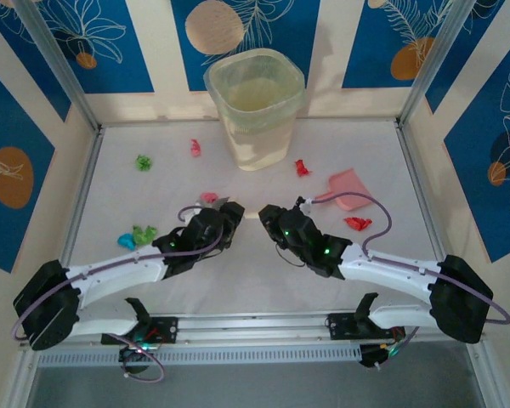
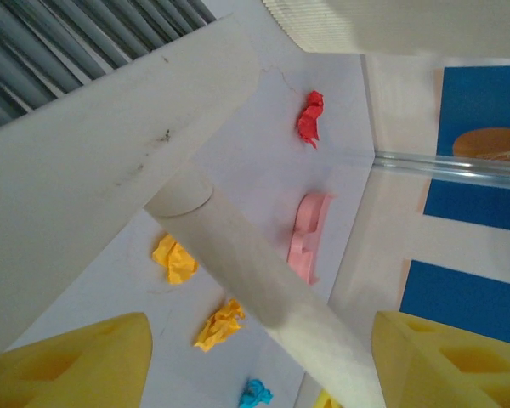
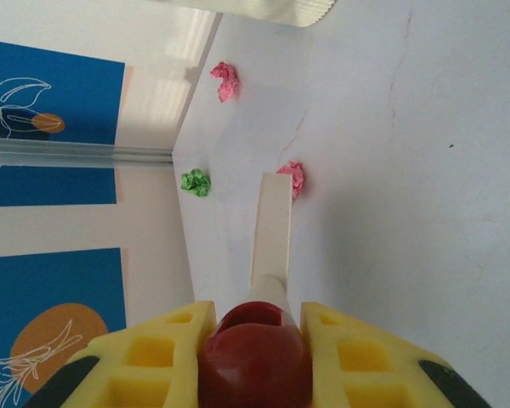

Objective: Sweep away the paper scraps from the table

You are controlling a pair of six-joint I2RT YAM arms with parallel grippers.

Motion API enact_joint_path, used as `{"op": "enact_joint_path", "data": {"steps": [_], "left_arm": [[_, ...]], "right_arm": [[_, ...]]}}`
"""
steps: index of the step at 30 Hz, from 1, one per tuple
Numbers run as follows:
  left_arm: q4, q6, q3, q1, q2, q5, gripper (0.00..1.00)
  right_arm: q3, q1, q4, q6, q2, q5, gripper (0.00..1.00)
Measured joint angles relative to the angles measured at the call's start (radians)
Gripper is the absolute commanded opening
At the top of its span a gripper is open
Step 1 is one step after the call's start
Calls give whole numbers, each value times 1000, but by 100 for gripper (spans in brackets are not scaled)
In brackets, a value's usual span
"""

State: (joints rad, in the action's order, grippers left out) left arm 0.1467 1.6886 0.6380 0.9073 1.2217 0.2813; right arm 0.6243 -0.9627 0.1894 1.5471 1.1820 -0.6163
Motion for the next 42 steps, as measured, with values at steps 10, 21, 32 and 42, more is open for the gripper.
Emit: {"op": "enact_joint_path", "data": {"steps": [10, 21, 32, 42], "left_arm": [[82, 38, 0, -25, 45, 5, 61], [120, 56, 1, -43, 129, -28, 43], [155, 112, 9, -63, 113, -10, 0], [-126, -103, 54, -121, -19, -27, 0]], "right_arm": [[-48, -7, 74, 3, 0, -7, 0], [-60, -44, 186, -31, 69, -3, 0], [-53, -65, 206, -23, 72, -9, 2], [37, -18, 17, -392, -14, 267, 81]]}}
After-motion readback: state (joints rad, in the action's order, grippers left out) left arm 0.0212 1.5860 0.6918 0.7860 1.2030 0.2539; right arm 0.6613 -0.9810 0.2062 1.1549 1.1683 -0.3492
